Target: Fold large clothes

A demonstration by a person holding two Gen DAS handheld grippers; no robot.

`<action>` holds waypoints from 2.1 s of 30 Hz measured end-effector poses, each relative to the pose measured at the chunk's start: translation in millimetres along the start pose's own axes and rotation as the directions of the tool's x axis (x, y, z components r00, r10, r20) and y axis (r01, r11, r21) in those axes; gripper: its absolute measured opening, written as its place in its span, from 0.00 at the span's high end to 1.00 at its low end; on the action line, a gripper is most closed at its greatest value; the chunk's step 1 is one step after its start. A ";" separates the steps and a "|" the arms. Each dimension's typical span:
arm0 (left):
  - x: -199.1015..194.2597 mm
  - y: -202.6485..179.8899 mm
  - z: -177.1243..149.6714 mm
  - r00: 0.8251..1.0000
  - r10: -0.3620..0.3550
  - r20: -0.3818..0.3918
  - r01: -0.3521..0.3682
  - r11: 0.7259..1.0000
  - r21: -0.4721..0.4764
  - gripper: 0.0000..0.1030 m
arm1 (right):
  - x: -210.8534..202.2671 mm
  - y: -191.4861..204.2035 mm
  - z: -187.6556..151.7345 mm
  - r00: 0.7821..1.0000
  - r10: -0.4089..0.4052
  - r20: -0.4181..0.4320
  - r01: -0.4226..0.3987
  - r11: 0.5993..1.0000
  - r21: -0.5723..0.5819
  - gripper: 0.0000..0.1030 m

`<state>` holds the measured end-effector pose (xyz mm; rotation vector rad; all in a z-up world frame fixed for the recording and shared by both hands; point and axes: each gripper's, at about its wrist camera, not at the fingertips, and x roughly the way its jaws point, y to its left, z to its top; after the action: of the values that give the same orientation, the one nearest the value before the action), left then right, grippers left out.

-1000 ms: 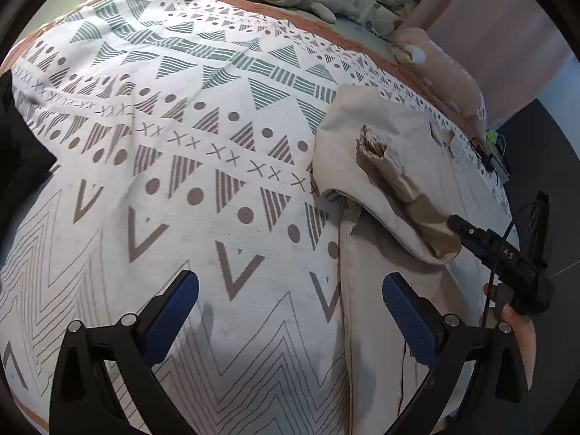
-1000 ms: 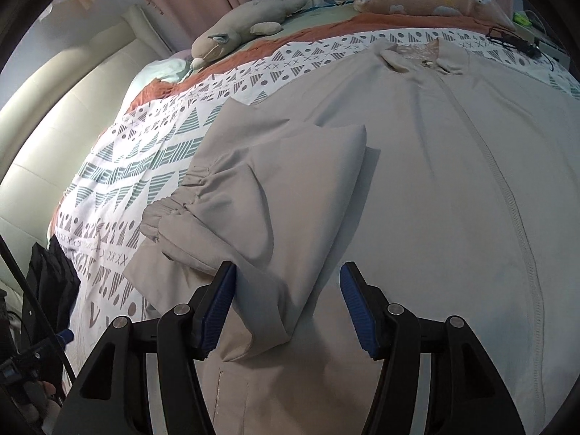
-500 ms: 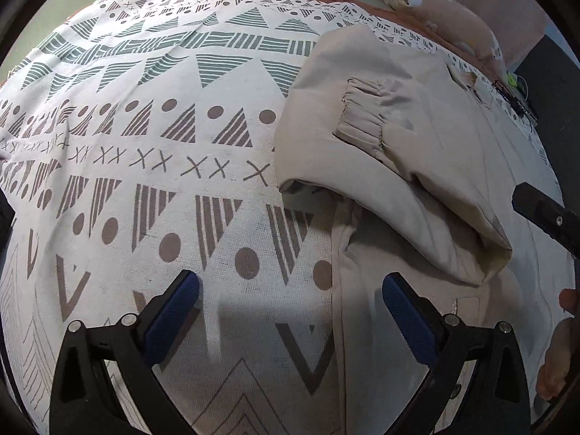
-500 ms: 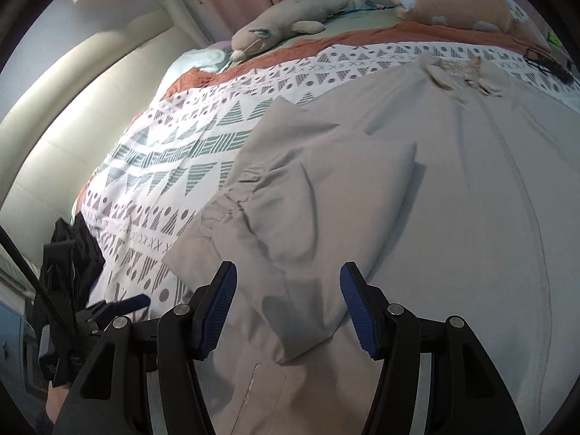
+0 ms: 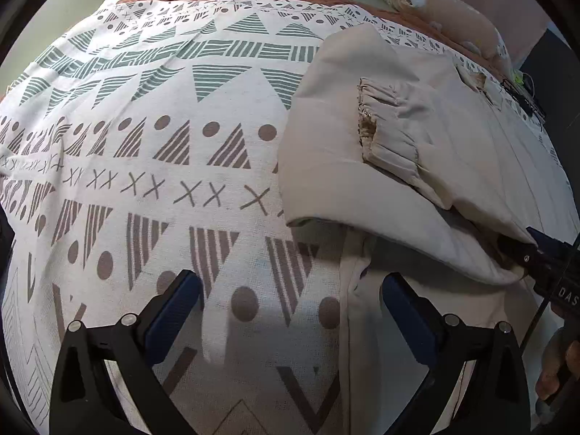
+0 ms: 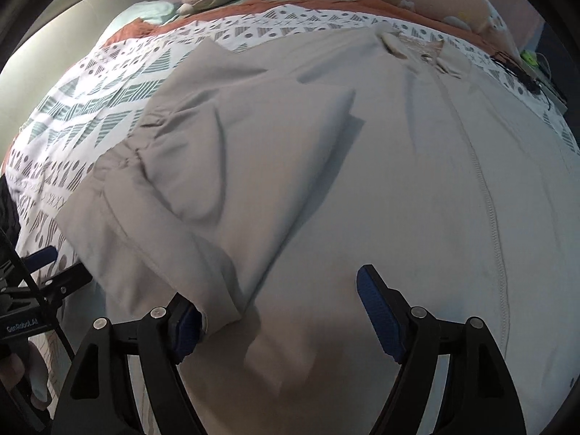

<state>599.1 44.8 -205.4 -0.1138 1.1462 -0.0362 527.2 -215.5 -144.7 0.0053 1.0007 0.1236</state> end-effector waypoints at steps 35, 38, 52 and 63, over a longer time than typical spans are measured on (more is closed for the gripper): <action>17.4 -6.7 19.0 0.989 0.140 0.045 -0.141 0.990 0.019 0.00 | 32.9 -45.3 10.6 0.972 -0.229 0.061 0.232 0.971 -0.056 0.26; 17.7 -10.4 21.7 0.987 0.154 0.046 -0.156 0.987 0.037 0.00 | 30.5 -36.7 20.0 0.960 -0.261 0.103 0.268 0.961 -0.064 0.25; 13.7 4.0 17.6 0.996 0.084 -0.002 -0.084 0.995 -0.043 0.00 | 4.3 20.4 -21.7 0.988 -0.105 0.115 0.133 0.952 -0.274 0.26; 5.3 14.5 15.9 1.000 -0.010 0.024 0.012 0.994 -0.112 0.02 | -21.1 -15.5 -14.5 0.974 0.199 0.112 -0.197 0.980 -0.033 0.35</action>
<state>615.3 59.8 -205.3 -0.2196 1.1240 0.0197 505.4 -233.9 -135.9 0.0917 0.8826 0.3141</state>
